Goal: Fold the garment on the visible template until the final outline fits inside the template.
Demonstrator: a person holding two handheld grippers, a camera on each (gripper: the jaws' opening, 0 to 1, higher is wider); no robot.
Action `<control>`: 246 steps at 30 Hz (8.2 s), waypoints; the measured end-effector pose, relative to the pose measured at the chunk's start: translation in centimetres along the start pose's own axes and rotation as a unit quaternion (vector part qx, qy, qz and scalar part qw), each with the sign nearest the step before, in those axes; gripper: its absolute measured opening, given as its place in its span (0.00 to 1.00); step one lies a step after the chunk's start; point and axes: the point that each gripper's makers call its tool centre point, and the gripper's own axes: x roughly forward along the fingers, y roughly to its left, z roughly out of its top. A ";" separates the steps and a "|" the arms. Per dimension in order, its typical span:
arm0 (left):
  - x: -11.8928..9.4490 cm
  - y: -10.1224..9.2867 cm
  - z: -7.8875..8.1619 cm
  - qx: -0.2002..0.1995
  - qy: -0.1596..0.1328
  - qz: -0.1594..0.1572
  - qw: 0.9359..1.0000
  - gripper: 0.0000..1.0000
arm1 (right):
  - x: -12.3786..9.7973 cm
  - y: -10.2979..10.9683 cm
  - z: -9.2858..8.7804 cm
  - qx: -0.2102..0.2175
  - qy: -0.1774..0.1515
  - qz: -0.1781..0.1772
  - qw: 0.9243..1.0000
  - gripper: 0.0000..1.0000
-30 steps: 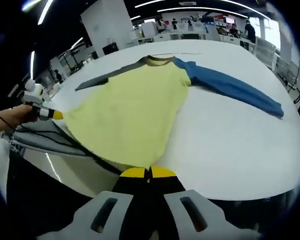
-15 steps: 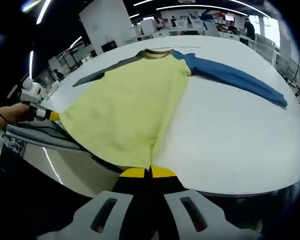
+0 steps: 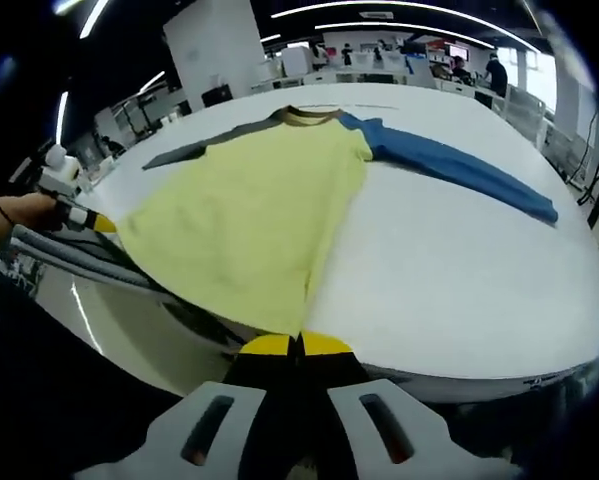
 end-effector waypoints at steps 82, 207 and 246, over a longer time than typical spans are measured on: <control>-1.5 -2.2 5.8 0.014 -0.137 -0.052 0.989 0.71 | -1.0 -2.7 7.8 -0.003 -0.110 -0.013 0.994 0.64; -1.9 -3.8 2.6 0.035 -0.078 -0.022 0.996 0.72 | 0.1 -32.3 8.8 0.221 -0.143 -0.179 0.948 0.58; -1.7 -4.4 1.9 0.070 -0.060 -0.007 0.996 0.71 | 0.2 -34.4 11.2 0.338 -0.176 -0.175 0.908 0.04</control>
